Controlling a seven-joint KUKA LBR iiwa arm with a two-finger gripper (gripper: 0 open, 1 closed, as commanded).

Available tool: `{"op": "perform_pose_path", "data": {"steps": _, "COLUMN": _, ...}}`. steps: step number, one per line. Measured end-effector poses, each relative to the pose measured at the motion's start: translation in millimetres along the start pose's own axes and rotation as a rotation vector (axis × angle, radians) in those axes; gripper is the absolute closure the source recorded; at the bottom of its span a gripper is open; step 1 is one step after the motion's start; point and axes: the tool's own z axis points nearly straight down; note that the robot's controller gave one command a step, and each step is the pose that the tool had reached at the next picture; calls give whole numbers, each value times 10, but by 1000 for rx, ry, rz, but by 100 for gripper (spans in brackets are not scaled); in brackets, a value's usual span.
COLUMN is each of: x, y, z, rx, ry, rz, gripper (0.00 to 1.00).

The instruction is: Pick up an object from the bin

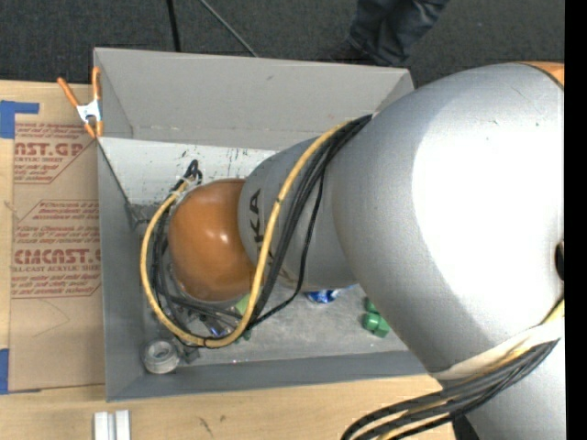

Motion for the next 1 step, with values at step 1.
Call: {"op": "perform_pose_path", "data": {"steps": 1, "x": 201, "y": -452, "z": -451, "rx": -1, "ry": -5, "rz": -91, "gripper": 100}}
